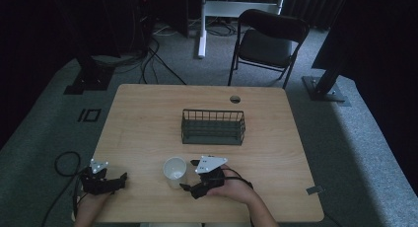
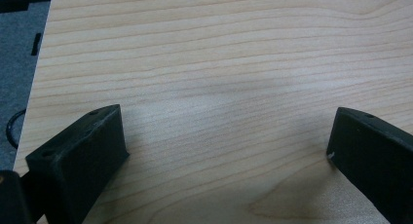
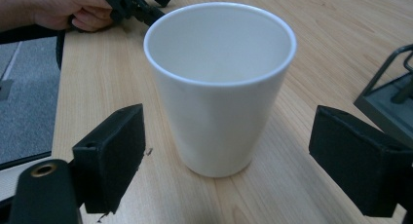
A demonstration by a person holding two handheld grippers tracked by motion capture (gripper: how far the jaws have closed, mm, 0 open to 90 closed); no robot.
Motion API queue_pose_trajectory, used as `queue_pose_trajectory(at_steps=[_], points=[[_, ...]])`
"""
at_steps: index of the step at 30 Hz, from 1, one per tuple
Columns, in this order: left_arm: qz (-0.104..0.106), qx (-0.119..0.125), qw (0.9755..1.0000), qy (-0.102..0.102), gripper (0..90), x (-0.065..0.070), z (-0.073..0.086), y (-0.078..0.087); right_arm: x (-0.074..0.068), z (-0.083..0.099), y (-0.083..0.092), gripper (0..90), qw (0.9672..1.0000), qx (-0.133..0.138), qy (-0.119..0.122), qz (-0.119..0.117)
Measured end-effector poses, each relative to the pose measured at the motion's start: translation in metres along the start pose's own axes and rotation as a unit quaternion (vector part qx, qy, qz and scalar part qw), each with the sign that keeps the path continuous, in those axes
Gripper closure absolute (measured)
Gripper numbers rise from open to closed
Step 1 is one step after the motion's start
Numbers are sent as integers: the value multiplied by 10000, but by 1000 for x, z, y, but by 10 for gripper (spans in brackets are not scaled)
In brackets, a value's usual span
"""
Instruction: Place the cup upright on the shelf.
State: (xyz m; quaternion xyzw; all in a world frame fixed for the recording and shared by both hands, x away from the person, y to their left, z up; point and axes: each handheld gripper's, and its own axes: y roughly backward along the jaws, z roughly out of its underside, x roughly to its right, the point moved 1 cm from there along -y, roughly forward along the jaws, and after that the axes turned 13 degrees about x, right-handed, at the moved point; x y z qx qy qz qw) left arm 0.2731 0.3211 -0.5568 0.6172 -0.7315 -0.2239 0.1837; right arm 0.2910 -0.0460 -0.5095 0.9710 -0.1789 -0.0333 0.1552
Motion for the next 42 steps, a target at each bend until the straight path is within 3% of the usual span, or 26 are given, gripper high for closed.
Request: queue_pose_trajectory(at_steps=[17, 40, 42], points=[[16, 3, 10000, -8, 9, 0, 0, 0, -5, -8, -25, 133, 9999, 105, 109, -80], [15, 7, 10000, -3, 9, 0, 0, 0, -6, -13, -37, 137, 9996, 267, 64, -40], [15, 8, 10000, -2, 9, 0, 0, 0, -7, -14, -38, 177, 9996, 258, 71, -9]])
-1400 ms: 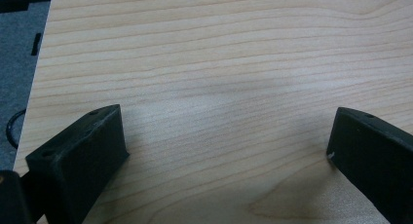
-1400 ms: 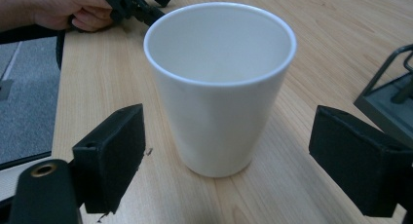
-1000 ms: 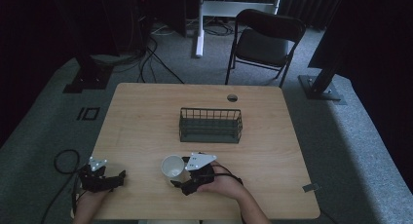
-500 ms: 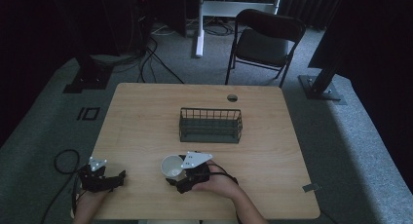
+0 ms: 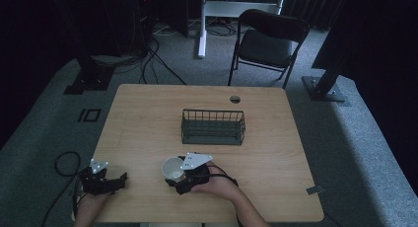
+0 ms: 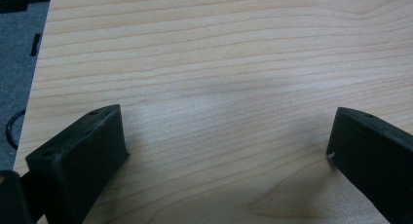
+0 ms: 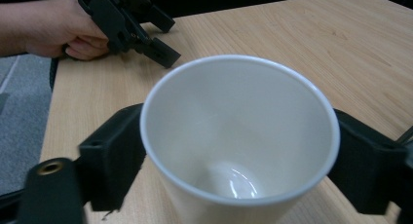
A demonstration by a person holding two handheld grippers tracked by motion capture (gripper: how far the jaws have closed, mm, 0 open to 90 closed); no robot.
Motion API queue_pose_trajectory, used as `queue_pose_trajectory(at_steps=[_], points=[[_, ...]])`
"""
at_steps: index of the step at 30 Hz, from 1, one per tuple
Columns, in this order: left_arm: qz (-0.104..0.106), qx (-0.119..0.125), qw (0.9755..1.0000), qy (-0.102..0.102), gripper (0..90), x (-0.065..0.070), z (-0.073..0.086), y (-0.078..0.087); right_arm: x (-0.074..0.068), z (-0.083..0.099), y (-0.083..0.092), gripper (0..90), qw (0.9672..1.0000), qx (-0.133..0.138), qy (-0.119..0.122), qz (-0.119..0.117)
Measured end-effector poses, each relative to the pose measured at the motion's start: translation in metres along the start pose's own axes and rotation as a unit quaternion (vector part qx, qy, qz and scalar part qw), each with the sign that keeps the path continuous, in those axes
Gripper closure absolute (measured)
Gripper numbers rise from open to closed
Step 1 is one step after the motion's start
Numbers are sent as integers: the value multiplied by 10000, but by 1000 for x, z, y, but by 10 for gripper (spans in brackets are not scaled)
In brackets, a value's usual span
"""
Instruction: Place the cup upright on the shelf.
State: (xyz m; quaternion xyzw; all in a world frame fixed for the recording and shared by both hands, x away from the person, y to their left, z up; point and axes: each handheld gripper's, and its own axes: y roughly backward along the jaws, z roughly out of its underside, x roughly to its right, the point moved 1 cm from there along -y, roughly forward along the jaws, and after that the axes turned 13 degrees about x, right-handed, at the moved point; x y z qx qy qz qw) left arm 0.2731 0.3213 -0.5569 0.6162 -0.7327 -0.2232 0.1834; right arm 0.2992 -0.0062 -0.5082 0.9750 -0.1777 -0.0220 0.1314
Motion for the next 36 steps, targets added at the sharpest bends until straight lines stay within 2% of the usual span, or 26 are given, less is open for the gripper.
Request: queue_pose_trajectory(at_steps=[11, 23, 31, 36], points=[[0, 0, 10000, 0, 9, 0, 0, 0, -3, -4, -2, 193, 10000, 3, 28, -24], [-1, 1, 10000, 0, 9, 0, 0, 0, 3, -29, 7, 193, 9998, 174, 108, 47], [1, -3, 10000, 1, 10, 0, 0, 0, 10, -48, 13, 194, 9991, 356, 42, 238], [-1, -3, 10000, -9, 9, 0, 0, 0, 15, -65, 15, 194, 9965, 638, -54, 546]])
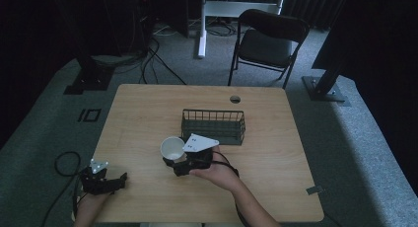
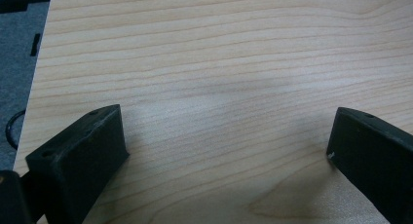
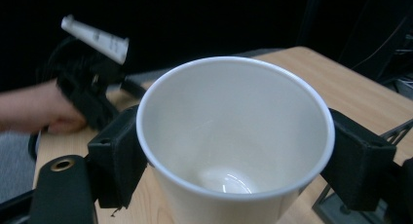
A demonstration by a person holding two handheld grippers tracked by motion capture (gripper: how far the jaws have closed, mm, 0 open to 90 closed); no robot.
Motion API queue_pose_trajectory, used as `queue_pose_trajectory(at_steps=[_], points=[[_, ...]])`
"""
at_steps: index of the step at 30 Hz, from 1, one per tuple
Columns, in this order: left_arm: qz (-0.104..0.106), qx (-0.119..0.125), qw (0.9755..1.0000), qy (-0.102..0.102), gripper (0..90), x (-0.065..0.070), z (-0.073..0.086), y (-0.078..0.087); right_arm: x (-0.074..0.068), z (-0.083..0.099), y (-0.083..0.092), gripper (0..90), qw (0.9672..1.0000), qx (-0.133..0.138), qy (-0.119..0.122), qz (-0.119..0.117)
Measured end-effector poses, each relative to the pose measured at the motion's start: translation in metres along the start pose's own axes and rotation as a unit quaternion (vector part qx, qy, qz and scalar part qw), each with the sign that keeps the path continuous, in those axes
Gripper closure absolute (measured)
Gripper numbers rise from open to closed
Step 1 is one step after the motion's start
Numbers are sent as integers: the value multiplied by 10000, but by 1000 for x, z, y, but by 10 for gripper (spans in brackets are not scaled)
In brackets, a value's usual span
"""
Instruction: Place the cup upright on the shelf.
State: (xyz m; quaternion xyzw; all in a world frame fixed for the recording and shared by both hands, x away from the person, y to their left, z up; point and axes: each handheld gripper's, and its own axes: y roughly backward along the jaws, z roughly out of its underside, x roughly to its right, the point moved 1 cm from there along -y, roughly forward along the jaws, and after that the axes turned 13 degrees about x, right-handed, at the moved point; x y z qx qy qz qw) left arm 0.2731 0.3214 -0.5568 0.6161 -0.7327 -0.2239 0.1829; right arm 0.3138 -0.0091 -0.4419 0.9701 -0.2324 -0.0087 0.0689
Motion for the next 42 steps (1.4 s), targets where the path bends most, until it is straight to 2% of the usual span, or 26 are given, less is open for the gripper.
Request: queue_pose_trajectory(at_steps=[3, 4, 5, 6, 7, 8, 11, 12, 14, 15, 16, 19, 22, 24, 25, 27, 29, 37, 39, 41, 42], points=[[0, 0, 10000, 9, 9, 0, 0, 0, 3, -7, 0, 194, 9999, 69, -32, 120], [1, 0, 10000, 8, 9, 0, 0, 0, 6, -10, 0, 194, 9997, 53, 20, 248], [1, 0, 10000, 8, 9, 0, 0, 0, 6, -10, 0, 194, 9997, 53, 20, 248], [0, -1, 10000, 7, 9, 0, 0, 0, 12, -14, 0, 194, 9991, 85, -32, 423], [0, -1, 10000, 7, 9, 0, 0, 0, 12, -14, 0, 194, 9991, 85, -32, 423], [0, 1, 10000, 9, 9, 0, 0, 0, 16, -19, 1, 194, 9984, 169, -30, 541], [-1, 6, 10000, 9, 9, 0, 0, 0, 21, -23, 3, 194, 9976, 235, -13, 645], [-1, 4, 10000, 9, 9, 0, 0, 0, 27, -28, 5, 194, 9959, 362, -50, 830], [0, 3, 10000, 9, 9, 0, 0, 0, 29, -30, 6, 194, 9951, 420, -43, 895], [0, 3, 10000, 9, 9, 0, 0, 0, 37, -34, 9, 194, 9927, 508, -47, 1092], [-1, 5, 10000, 12, 9, 0, 0, 0, 40, -36, 10, 194, 9914, 550, -36, 1188], [0, 1, 10000, 10, 9, 0, 0, 0, 48, -39, 13, 194, 9897, 567, -45, 1313], [0, 4, 10000, 10, 9, 0, 0, 0, 62, -43, 19, 194, 9847, 638, -13, 1622], [0, 3, 10000, 10, 9, 0, 0, 0, 68, -44, 22, 194, 9833, 594, 35, 1718], [0, 2, 10000, 9, 10, 0, 0, 0, 72, -45, 24, 194, 9812, 631, 43, 1823], [0, 2, 10000, 9, 10, 0, 0, 0, 77, -46, 26, 194, 9795, 592, 82, 1926], [1, 2, 10000, 10, 9, 0, 0, 0, 83, -47, 30, 194, 9753, 615, 79, 2120], [-1, 2, 10000, 10, 9, 0, 0, 0, 107, -42, 41, 194, 9648, 474, 45, 2585], [-3, 5, 10000, 6, 9, 0, 0, 0, 110, -40, 42, 194, 9640, 449, 21, 2622], [1, 2, 10000, 7, 9, 0, 0, 0, 117, -37, 44, 194, 9605, 401, 39, 2754], [2, 1, 10000, 7, 9, 0, 0, 0, 120, -35, 45, 194, 9598, 354, 24, 2784]])
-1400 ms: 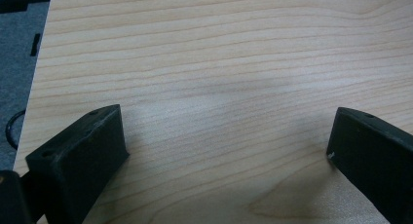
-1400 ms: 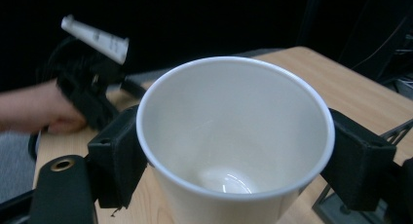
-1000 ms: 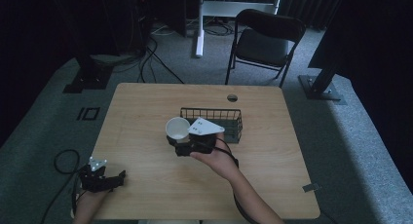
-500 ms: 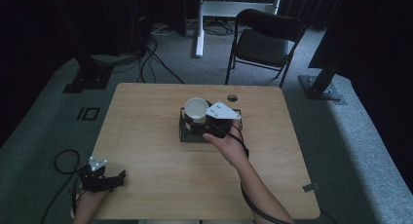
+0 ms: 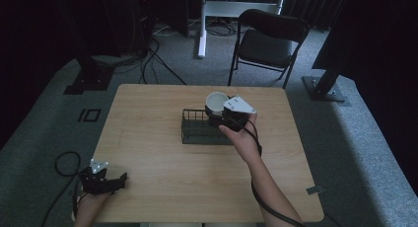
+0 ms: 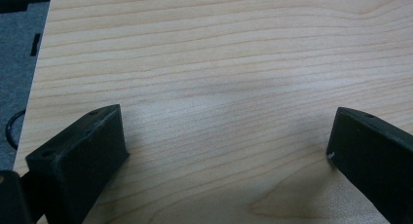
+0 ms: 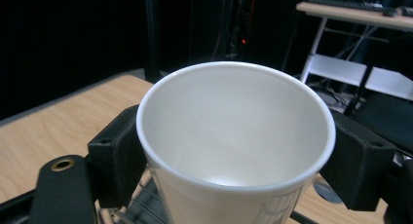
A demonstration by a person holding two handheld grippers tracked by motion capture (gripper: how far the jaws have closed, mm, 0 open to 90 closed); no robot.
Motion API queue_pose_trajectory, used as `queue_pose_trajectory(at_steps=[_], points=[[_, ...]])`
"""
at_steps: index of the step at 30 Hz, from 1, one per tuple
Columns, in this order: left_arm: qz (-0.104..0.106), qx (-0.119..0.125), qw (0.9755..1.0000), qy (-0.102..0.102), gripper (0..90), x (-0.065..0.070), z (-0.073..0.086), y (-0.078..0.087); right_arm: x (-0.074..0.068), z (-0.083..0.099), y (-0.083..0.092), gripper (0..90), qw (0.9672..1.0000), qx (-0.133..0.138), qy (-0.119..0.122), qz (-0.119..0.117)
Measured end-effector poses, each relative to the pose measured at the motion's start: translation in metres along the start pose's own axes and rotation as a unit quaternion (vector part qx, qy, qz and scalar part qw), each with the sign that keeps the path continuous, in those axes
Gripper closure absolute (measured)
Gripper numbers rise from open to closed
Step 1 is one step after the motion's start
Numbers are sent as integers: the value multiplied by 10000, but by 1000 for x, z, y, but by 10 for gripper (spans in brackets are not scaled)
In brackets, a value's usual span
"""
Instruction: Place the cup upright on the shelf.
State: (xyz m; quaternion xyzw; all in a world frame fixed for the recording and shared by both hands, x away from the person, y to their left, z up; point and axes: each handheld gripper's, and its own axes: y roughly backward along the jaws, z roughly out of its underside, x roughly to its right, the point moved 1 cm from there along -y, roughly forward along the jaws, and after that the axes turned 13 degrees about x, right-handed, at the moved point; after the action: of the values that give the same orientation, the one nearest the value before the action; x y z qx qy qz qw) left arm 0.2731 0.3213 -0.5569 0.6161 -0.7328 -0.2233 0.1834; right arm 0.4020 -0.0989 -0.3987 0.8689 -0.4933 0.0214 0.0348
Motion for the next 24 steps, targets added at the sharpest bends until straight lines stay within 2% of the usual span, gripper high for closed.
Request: queue_pose_trajectory(at_steps=[7, 16, 24], points=[[-2, 1, 10000, 2, 9, 0, 0, 0, 18, 12, -3, 194, 9995, -145, -38, 267], [-2, 1, 10000, 3, 9, 0, 0, 0, 30, 35, -8, 194, 9979, -458, -244, 384], [-2, 1, 10000, 2, 9, 0, 0, 0, 36, 55, -11, 194, 9956, -767, -316, 423]])
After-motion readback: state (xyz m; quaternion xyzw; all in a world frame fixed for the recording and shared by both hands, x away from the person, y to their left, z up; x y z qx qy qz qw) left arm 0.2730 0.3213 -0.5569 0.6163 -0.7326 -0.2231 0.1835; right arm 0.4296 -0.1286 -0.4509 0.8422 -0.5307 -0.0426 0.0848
